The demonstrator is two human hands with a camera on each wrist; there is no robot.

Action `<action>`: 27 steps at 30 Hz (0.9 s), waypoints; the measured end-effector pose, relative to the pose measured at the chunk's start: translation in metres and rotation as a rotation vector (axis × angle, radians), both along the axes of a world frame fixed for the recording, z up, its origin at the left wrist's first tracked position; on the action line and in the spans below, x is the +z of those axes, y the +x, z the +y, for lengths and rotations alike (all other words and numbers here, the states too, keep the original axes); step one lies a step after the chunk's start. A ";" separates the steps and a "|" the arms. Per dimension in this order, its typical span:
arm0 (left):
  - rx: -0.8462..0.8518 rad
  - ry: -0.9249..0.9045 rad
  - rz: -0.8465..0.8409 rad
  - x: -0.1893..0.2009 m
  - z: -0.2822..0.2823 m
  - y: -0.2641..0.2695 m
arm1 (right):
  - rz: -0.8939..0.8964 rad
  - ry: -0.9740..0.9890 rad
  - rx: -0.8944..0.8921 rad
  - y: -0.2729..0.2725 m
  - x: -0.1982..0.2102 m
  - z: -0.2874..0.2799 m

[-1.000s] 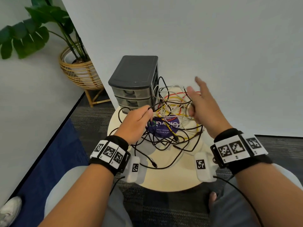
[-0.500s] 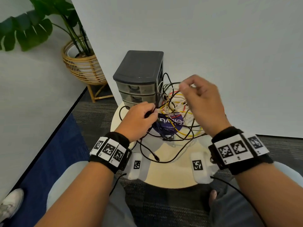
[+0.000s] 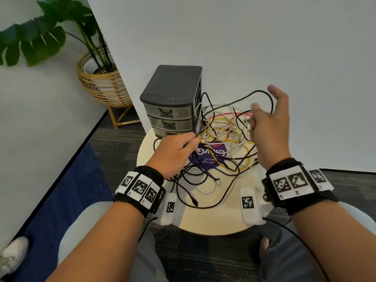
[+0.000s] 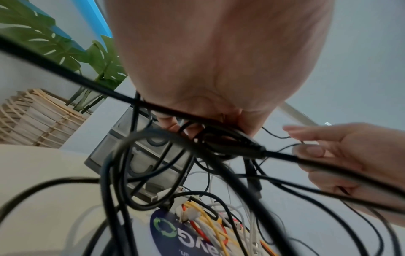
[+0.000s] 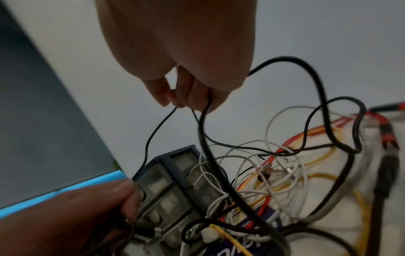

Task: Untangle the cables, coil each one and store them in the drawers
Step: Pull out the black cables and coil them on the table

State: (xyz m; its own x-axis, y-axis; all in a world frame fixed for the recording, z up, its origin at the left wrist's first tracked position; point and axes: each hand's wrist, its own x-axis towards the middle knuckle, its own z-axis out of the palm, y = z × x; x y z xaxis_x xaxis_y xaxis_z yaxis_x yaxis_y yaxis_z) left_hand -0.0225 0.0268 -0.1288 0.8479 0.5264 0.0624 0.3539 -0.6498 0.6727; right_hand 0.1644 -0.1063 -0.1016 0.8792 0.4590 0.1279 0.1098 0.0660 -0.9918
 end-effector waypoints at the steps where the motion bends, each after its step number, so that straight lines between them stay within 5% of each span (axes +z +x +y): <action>1: 0.007 0.003 -0.010 0.001 0.000 0.000 | -0.099 -0.049 0.067 -0.006 0.001 -0.001; 7: -0.022 0.016 -0.061 0.003 -0.004 0.001 | -0.673 -0.393 0.511 -0.032 -0.009 0.007; 11: -0.060 0.045 -0.083 0.002 -0.006 0.000 | -0.892 -0.636 0.543 -0.041 -0.022 0.015; 18: 0.018 -0.213 -0.097 0.006 0.001 -0.004 | -0.722 -0.549 0.360 -0.024 -0.012 0.015; 27: 0.001 -0.210 -0.051 0.008 0.003 -0.008 | -0.394 -0.415 0.257 -0.023 0.000 0.017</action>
State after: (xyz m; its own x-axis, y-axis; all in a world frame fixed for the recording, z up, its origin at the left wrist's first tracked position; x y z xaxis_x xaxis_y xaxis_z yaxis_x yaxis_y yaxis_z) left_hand -0.0308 0.0297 -0.1210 0.8458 0.5335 -0.0056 0.3165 -0.4933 0.8102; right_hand 0.1415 -0.0889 -0.1020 0.6569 0.7308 0.1856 0.5045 -0.2431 -0.8285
